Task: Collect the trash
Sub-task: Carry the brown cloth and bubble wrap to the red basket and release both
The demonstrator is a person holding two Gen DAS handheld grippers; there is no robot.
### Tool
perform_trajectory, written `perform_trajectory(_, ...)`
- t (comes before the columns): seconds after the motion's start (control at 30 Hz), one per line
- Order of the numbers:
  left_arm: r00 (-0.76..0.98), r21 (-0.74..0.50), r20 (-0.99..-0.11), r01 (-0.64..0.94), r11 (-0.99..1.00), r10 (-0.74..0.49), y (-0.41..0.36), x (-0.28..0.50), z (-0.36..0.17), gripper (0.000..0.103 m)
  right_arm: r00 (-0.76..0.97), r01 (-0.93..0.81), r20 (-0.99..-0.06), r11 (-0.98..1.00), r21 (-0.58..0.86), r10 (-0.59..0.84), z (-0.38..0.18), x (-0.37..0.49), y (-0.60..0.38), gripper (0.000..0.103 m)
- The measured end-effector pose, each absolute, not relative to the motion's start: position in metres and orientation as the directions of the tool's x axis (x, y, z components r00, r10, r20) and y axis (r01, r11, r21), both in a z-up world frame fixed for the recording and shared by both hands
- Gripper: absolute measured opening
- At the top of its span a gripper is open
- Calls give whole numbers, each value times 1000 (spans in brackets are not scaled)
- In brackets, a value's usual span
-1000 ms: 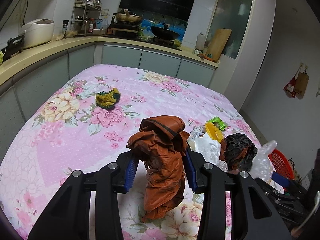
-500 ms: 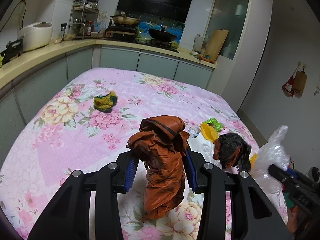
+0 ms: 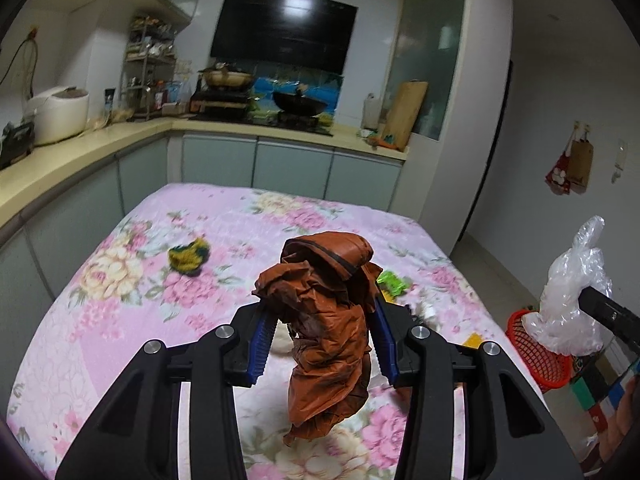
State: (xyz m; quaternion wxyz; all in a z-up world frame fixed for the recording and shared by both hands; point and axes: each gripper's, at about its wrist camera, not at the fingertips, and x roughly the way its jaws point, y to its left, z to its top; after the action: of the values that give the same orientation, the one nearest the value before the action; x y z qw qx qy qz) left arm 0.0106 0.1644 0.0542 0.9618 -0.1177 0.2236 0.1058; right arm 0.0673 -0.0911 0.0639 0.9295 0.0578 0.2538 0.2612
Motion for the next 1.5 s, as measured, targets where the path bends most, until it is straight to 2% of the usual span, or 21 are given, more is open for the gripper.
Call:
perform_trajectory(0.43,899,-109,-437,-52,993,-1,87,65,72,43,791,-336,-439,903,269,425,58,94,-150,44)
perform_trajectory(1.03,813,-136,-499,269,954,-300,-13,127,62,45,854,-114,-462,952,284,240,49,115,-224,44)
perform_trajectory(1.5,714,-126,-561,427,895,-419,-102,177,53,49,863,71,-501,963,258,71,35,120,-282,45)
